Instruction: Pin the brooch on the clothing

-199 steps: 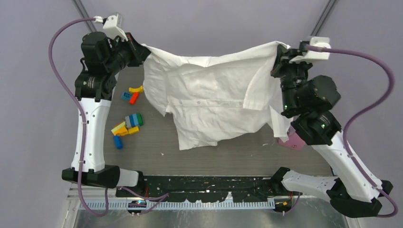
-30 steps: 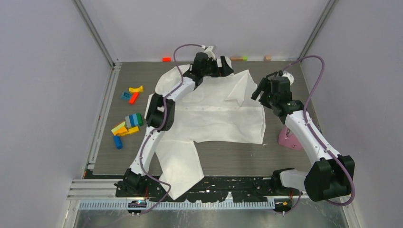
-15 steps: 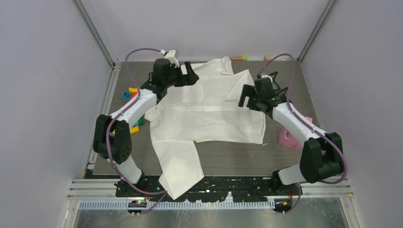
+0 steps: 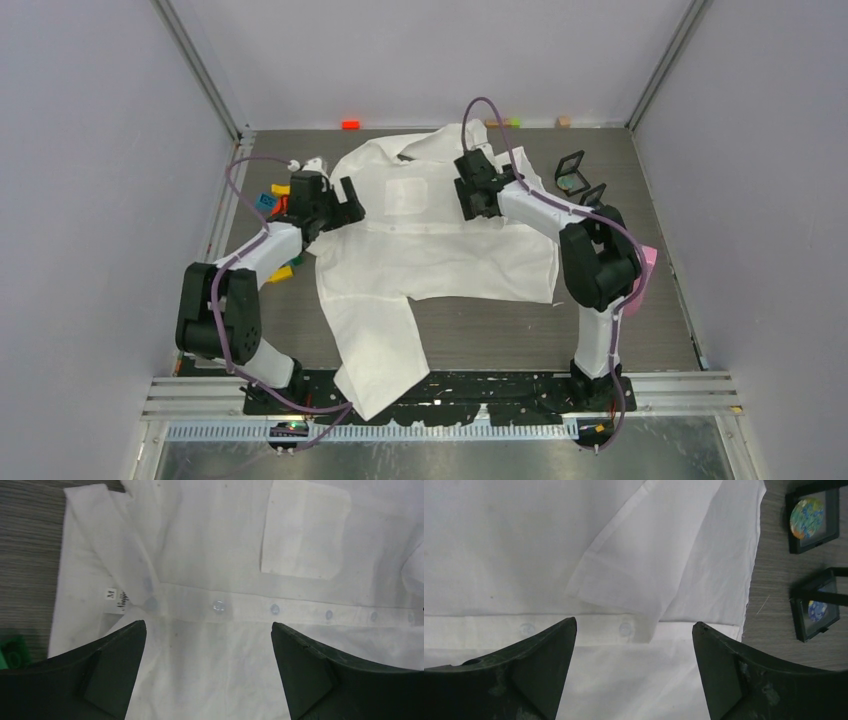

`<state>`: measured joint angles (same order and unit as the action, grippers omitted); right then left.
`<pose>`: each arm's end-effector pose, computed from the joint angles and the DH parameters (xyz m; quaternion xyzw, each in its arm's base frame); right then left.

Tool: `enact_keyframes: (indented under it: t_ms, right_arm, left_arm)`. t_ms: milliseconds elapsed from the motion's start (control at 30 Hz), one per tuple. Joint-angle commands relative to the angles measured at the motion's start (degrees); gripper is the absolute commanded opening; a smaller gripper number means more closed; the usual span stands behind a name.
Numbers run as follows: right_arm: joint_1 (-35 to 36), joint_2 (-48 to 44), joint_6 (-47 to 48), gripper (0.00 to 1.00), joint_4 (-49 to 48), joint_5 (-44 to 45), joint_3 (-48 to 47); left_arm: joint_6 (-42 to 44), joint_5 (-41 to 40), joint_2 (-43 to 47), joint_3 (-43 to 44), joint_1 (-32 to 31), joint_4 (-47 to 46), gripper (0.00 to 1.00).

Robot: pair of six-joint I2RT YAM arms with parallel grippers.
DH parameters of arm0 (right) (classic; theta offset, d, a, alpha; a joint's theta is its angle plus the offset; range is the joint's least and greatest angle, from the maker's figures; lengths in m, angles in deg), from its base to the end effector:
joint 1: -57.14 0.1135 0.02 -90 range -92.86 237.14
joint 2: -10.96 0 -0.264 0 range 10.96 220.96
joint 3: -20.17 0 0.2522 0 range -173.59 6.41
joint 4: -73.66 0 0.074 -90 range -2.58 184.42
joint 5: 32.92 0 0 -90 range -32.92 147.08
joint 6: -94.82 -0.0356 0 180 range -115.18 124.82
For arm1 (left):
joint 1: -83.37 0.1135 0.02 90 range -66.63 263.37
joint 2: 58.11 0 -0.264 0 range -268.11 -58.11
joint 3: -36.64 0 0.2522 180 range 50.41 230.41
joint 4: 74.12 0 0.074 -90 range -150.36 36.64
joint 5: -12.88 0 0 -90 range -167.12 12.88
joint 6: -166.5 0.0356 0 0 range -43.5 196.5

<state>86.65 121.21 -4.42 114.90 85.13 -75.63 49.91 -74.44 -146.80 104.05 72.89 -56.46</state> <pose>0.3694 0.1899 0.2112 -0.0928 0.9251 -0.1235 0.3468 0.3283 -0.0624 0.2170 -0.1164 0.8946 -0.1570 0.4018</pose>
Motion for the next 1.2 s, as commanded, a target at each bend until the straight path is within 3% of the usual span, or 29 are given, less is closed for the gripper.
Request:
enact_keyframes:
  t_ms: [0, 233, 533, 733, 800, 933, 1167]
  right_arm:
    - [1.3, 4.1, 6.2, 0.91, 2.7, 8.5, -8.3]
    - [1.3, 10.6, 6.8, 0.91, 5.0, 4.9, -13.4]
    - [1.3, 13.4, 6.6, 0.83, 6.0, -0.6, -14.7]
    - [1.3, 14.8, 6.6, 0.71, 6.3, -0.4, -15.3]
    - [1.3, 15.3, 6.7, 0.66, 6.5, 0.3, -15.7]
    - [1.3, 15.2, 6.4, 0.45, 6.6, 3.4, -16.0]
    - [1.2, 10.8, 2.3, 0.16, 6.7, 8.9, -15.1]
  left_arm:
    - [-1.2, 0.0, 2.9, -1.7, 4.6, -5.0, 1.00]
    - [-3.6, 1.1, 0.9, -2.8, 7.5, -7.7, 0.98]
    - [-4.6, 1.3, -4.1, -1.8, 10.0, -9.4, 0.68]
    - [-3.9, -0.5, -7.0, -0.8, 10.1, -8.9, 0.64]
    - [-3.5, -0.6, -8.0, -0.2, 10.1, -8.7, 0.60]
    - [-3.0, 0.1, -10.5, 1.8, 10.2, -7.7, 0.36]
    - [-3.7, 2.2, -13.8, 5.3, 12.7, -4.4, 0.33]
